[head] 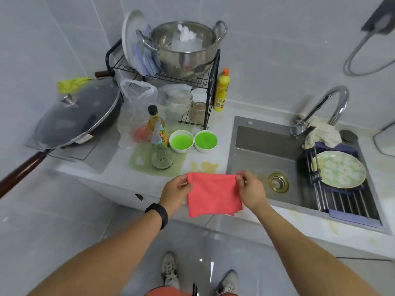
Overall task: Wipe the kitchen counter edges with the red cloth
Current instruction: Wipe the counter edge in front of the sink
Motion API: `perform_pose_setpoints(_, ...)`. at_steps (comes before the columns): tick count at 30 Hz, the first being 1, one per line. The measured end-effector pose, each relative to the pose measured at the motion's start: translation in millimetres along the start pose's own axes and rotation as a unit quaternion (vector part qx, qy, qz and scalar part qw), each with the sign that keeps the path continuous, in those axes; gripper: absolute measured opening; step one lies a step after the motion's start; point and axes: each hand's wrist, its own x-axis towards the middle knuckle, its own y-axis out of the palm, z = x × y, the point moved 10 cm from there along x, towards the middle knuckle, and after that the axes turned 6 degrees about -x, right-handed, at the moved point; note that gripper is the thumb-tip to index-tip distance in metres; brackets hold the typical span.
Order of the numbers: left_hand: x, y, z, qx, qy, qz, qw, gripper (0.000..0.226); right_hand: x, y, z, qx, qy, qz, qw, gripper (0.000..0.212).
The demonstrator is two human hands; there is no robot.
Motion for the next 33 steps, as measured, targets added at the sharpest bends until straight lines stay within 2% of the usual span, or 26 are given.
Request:
perform_pose_setpoints(3, 19, -12, 27, 0.077, -0.057, -0.001, 0.995, 0.038, 18, 15, -2, -0.025, 0.039, -0.038, 0.998, 0.038)
perform_pose_setpoints(6, 24, -55, 64, 0.147, -0.103, -0.095, 0.979, 0.030, 14, 59, 3, -0.041, 0.039, 0.001, 0.998, 0.033)
perform_pose_setpoints(11, 30, -118, 105, 0.058, -0.181, -0.250, 0.950, 0.021, 7, 116, 11, -0.062, 0.032, 0.017, 0.997, 0.044)
perform_pose_setpoints(14, 35, -141, 111, 0.000, -0.221, -0.352, 0.909, 0.047, 23, 135, 14, -0.099, 0.044, -0.004, 0.994, 0.065)
perform_pose_setpoints(16, 38, -148, 110, -0.028, -0.237, -0.412, 0.879, 0.062, 34, 148, 12, -0.140, 0.066, 0.000, 0.988, 0.070)
perform_pose_setpoints(20, 59, -129, 121, -0.111, -0.257, -0.475, 0.835, 0.074, 58, 167, 13, -0.196, 0.069, -0.005, 0.978, 0.079)
perform_pose_setpoints(23, 71, -116, 133, -0.054, -0.259, -0.500, 0.825, 0.072, 64, 174, 14, -0.234, 0.038, -0.027, 0.971, 0.081)
perform_pose_setpoints(26, 68, -117, 132, 0.006, -0.222, -0.547, 0.807, 0.081, 69, 178, 18, -0.272, -0.024, -0.036, 0.961, 0.082)
perform_pose_setpoints(33, 73, -121, 145, 0.036, -0.224, -0.580, 0.782, 0.082, 85, 193, 41, -0.330, -0.201, 0.004, 0.922, 0.082)
